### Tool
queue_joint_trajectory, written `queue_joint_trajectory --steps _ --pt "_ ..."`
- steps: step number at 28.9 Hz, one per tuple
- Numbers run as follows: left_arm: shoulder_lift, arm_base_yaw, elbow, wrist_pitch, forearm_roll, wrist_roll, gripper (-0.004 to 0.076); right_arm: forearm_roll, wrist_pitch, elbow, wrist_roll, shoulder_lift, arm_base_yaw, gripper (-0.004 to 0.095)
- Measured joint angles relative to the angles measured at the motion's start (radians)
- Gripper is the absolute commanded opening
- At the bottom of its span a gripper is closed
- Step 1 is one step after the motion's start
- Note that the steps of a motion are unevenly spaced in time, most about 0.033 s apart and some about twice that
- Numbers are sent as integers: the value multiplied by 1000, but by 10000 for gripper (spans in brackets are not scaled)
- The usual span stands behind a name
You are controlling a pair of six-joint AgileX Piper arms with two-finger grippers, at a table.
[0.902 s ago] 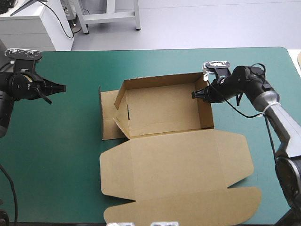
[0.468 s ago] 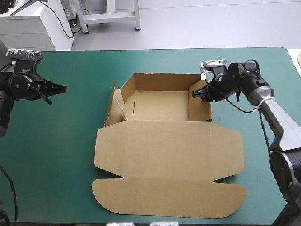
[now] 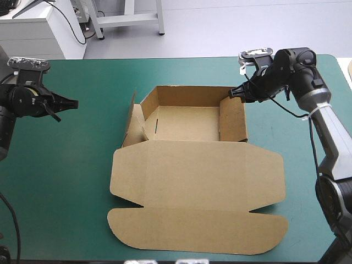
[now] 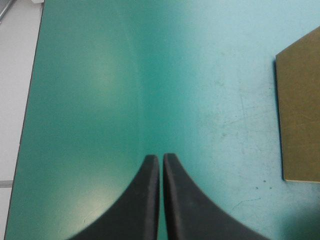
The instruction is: Fold the box
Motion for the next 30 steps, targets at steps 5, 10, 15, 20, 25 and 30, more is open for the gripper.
queue_joint_trajectory --steps 5,10,15,20,25,30 --pt "0 0 0 1 0 0 8 6 31 0 33 53 0 375" --pt "0 0 0 15 -14 0 8 46 30 0 41 135 0 375" --pt "0 0 0 19 -18 0 8 49 27 0 41 205 1 374" --pt "0 0 0 19 -19 0 8 58 26 0 62 240 1 71" --pt "0 0 0 15 -20 0 8 52 17 0 80 241 0 -21" --pt "0 0 0 -5 -22 -1 8 55 22 0 81 241 2 -21"
